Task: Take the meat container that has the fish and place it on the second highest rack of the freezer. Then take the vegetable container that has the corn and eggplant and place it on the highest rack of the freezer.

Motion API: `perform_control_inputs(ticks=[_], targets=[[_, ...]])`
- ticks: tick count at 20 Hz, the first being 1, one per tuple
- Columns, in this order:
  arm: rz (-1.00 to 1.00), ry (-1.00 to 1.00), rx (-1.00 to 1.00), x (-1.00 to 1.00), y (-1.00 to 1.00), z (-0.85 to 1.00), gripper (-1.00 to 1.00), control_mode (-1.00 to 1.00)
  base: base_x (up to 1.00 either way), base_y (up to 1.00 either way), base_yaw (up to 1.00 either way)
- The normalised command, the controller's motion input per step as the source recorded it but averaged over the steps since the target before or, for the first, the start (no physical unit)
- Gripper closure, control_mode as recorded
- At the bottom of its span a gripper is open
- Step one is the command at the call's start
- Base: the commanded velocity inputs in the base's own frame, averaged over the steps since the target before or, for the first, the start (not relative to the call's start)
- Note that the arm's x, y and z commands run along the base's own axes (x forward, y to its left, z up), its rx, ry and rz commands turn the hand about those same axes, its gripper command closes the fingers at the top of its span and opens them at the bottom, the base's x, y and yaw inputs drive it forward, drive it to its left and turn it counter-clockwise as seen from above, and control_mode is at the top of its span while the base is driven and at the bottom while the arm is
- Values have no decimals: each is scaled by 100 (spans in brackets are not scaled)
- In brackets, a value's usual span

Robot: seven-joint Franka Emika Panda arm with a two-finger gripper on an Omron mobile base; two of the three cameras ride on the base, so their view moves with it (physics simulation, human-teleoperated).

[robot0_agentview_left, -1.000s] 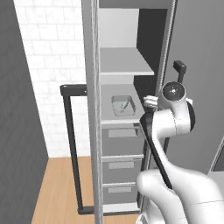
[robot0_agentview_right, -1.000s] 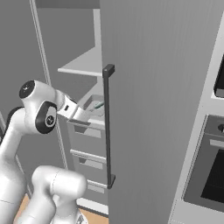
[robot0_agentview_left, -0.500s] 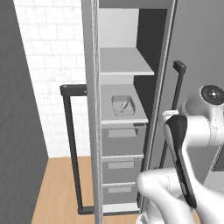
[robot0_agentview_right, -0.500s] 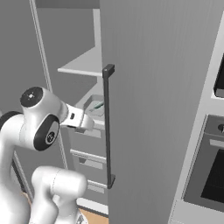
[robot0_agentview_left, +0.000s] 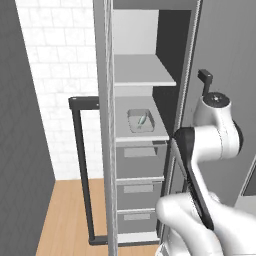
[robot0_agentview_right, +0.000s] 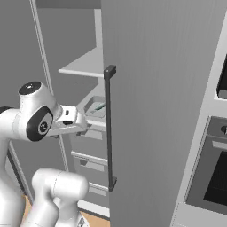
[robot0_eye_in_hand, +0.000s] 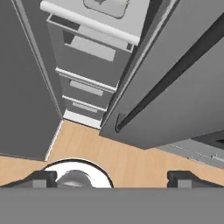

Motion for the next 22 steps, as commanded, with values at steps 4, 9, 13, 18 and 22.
perform_control_inputs(ticks=[4,9,13,18,22], targets=[[12,36,-3,0,-3,-15,-100,-100,0,0,0],[3,0,14,-35,-23,-34,-100,-100,0,0,0],[0,-5,15,-42,-10,-4,-100,-100,0,0,0],[4,-1,0,-36,0,0,-100,-100,0,0,0],[3,0,0,-6,0,0,-100,-100,0,0,0]])
